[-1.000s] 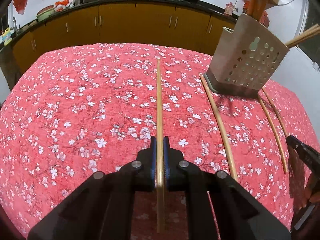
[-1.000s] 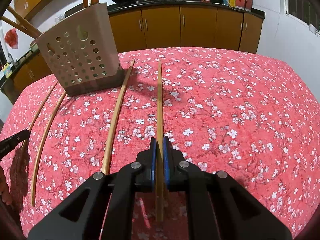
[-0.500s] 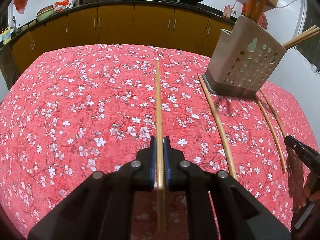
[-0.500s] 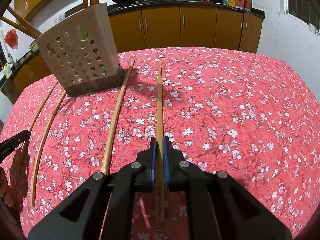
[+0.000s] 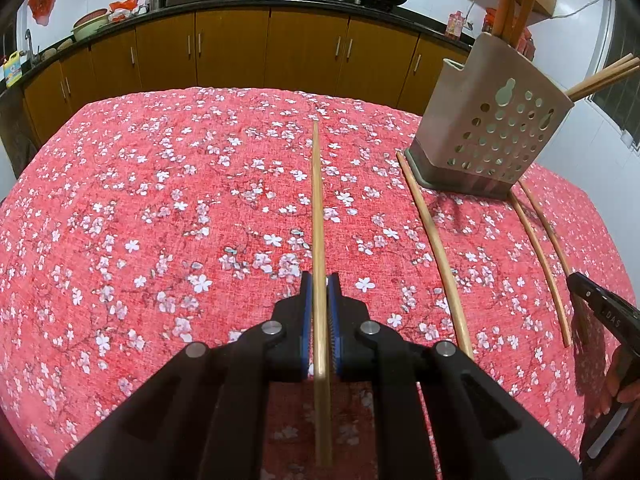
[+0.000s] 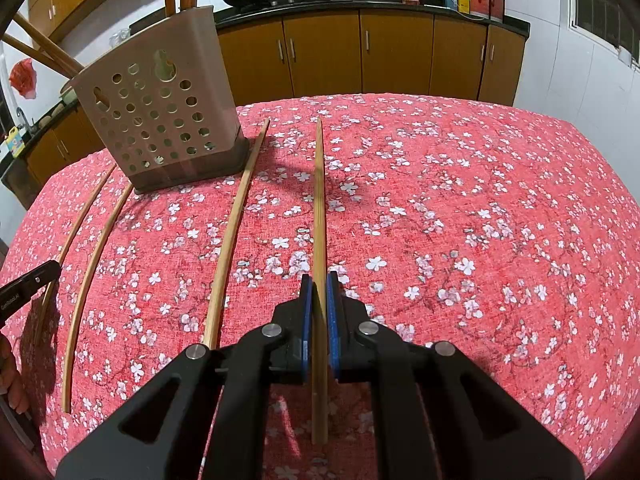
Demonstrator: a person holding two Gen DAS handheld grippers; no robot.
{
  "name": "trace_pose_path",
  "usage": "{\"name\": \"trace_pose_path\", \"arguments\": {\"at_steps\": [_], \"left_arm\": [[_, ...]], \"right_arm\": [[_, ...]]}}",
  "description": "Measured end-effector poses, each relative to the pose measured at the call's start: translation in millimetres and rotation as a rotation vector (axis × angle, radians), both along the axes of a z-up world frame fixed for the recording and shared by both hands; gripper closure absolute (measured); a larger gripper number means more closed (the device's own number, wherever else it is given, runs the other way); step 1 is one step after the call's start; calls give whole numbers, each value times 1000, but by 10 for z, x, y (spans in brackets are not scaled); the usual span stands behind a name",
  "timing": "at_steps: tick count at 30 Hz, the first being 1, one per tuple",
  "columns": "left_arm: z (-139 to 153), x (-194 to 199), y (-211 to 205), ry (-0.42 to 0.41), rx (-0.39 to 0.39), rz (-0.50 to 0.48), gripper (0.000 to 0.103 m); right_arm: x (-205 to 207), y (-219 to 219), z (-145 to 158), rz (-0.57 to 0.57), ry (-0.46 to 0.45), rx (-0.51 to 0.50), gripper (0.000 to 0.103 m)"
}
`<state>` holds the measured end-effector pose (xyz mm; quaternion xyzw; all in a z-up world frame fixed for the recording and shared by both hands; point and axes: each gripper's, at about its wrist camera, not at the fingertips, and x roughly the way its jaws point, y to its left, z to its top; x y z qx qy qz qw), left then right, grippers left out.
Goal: Organize utensils
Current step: 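Close the left tool on a chopstick while the right tool grasps another chopstick, then lift the left tool's chopstick over the holder while the right tool carries its chopstick there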
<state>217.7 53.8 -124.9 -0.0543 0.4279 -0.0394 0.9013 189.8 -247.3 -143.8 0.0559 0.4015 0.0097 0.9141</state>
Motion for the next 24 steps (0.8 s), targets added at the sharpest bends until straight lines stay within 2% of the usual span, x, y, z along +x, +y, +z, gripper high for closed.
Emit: {"name": "trace_pose_path", "arguments": {"at_steps": [19,21,24], "left_arm": [[-18,-177,-117,1,56,-47,94],[-7,-173,-114,14,69,-57,94],[65,-181,-74,25,48,-55,94]], "right_arm": [[-93,-44,28,0,-3,22,95],[-132,-49,59,0,-9,16,95],[-221,-79,182,1,-45,21,95]]}}
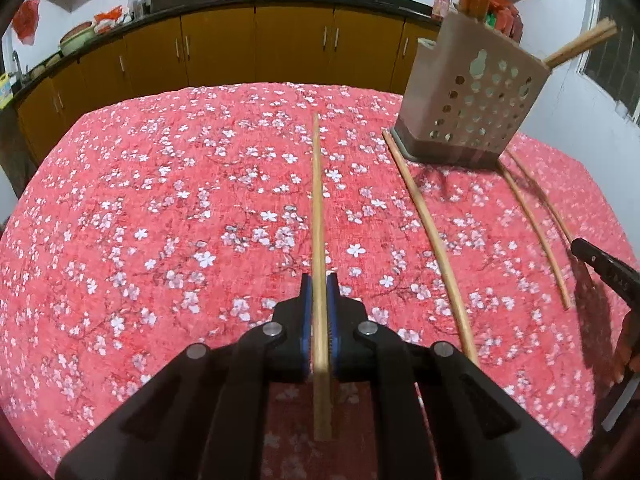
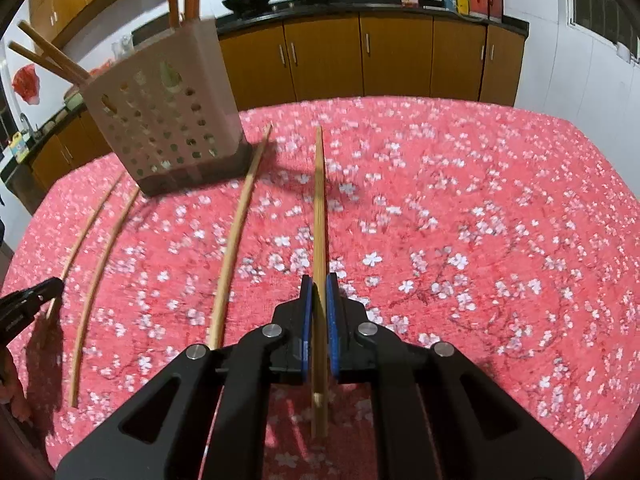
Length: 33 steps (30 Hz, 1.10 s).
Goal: Organize utensils
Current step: 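Lift the left tool's chopstick over the holder while the right tool carries its chopstick there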
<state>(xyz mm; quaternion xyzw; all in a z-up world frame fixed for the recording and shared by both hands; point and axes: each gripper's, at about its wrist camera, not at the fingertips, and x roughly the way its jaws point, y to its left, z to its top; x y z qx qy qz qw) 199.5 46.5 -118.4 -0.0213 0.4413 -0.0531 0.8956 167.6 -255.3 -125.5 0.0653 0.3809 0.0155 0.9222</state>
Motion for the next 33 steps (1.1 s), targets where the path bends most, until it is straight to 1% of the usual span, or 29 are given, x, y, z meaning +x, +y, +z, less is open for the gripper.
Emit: {"name": "trace_pose_path", "arguments": {"at_steps": [4,11,17,22,27,30,33], "left_arm": [[219,-65,71,-47,-7,0,94],[643,-193,124,-156,-19,-5,95],[1035,-297,171,-265,-60,2,95],[1290,-356,160,-332,-80,0,95],[1540,-389,142,-381,-98,-36,95],[1705,-428,87,-412,-102,-73,95],[1887,-455,-4,-441,-120,-120,95]], "right_arm": [[-121,-49,252,-7,-71,-8,95],[-259,-123,667,-26,-189,-10,95],[-320,-141,915,-31,-271,-2,95],[-361,-155,1074,-35,-321,7,95],[-400,-142,1261,-11,-362,29,95],[-435,-119,1449,21,-398,68,95],[-468,-111,1674,62,-443,127,95]]}}
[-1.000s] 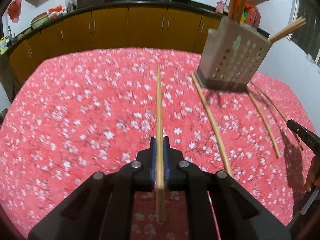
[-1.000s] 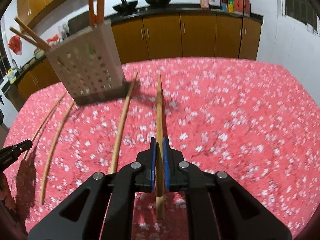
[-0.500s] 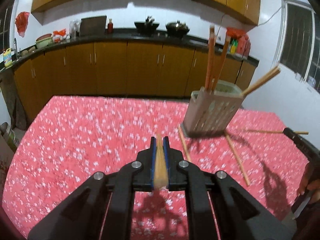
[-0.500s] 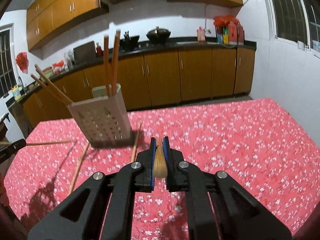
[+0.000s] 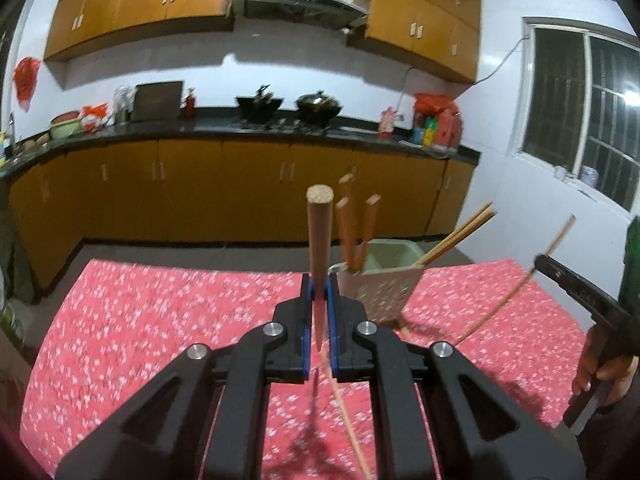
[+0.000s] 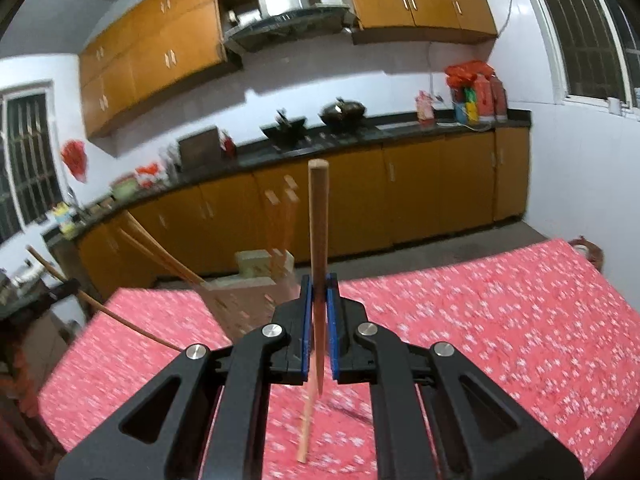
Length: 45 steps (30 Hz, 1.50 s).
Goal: Organize utensils
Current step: 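Lift the left tool's chopstick over the holder while the right tool carries its chopstick there, then open the left tool over the holder while the right tool releases its chopstick into it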
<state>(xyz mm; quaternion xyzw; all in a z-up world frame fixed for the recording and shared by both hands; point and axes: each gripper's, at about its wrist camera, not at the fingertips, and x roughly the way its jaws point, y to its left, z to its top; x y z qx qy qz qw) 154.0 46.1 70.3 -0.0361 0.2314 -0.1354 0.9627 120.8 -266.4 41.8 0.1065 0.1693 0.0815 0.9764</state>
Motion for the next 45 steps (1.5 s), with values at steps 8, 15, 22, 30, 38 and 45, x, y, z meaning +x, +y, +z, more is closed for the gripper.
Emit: {"name": "trace_pose_path", "arguments": {"at_steps": [8,15,22,30,38,45], "left_arm": [[392,22,-296,-106,-52,-65,95],[578,239,-530,-201,-54,-11,95],[354,538,-674,-123,-21,-12,95],[91,789,-653,-43,-38,-20,95],[85,760,-544,-37,-95,-25,80],[103,521,-363,-60,-141,-17,80]], "right_arm": [[-31,83,557,32,-196,67,95],[217,261,681,-19,-323,49,95],[680,506,355,-6,-205,-12,95],[850,585,128,31,-83,-10,95],[665,524,207,22,-116,1,70],[298,317,222,-18,-161,-5,70]]}}
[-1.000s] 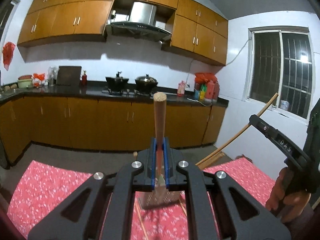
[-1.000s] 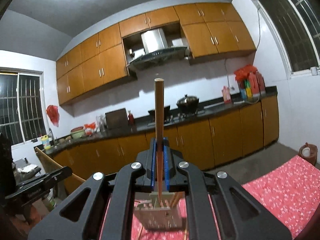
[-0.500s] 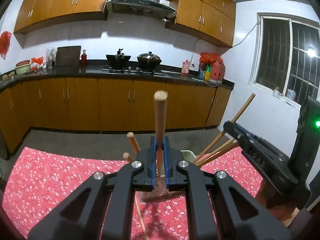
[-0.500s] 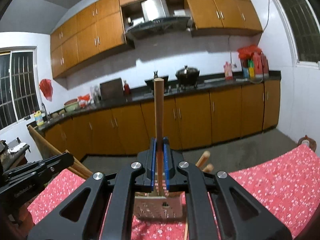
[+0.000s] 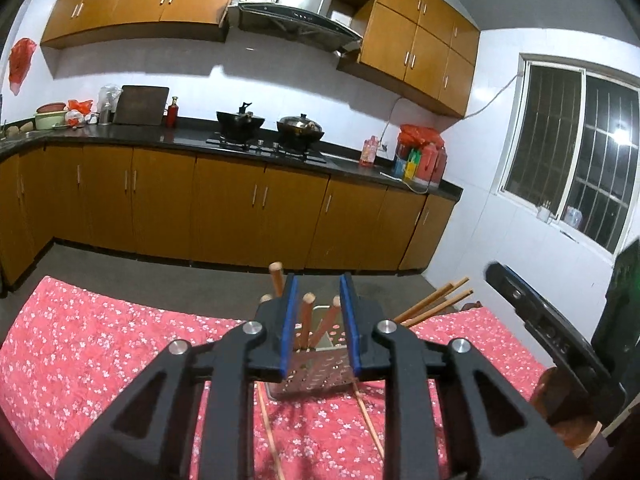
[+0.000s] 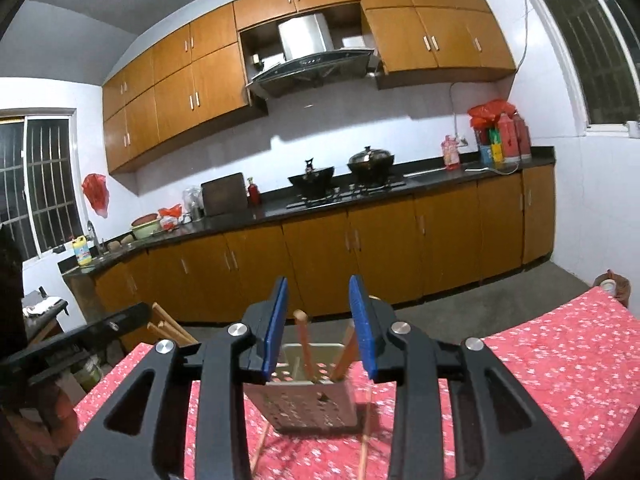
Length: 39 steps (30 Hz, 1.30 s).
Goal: Organize utensils
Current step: 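Open the left tool over the holder while the right tool releases its chopstick into it, then close the left tool on a chopstick while the right tool grasps the last chopstick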
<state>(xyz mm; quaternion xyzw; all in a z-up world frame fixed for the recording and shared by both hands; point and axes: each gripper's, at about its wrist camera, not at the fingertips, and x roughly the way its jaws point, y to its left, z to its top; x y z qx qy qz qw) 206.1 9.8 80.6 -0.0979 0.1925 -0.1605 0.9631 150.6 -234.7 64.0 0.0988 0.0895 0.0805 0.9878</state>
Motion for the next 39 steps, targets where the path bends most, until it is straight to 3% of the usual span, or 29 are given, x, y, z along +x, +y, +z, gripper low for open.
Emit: {"name": "trace_pose_path", "arguments": {"at_steps": [2,6,9,14,17,21,28,39], "left_arm": [[-63,-121,85,0,0,9,80],[-327,-241,186,49,47,45,80],[-700,-211,190,156,100,65,79],[-1301,-150,169,341,136,60,79],[-1563,-173,110,411,137,40,79],[-1720,-230,-4,445,143,19,76],[-1878,-229,-160,480,155,-2,75],[-2002,-228,-298,500,193,-16,75]], "right_arm": [[-72,-86,-113,-32,26,-19,70],[-3,-253,-583,-68,198,-33,70],[156,-281,-1078,-38,400,-22,70],[271,-21,-1654,71,598,-21,70],[326,116,-1835,95,642,-55,71],[411,249,-1963,95,672,-90,72],[399,240,-2030,40,651,-143,95],[335,-206,-2055,-131,665,-72,96]]}}
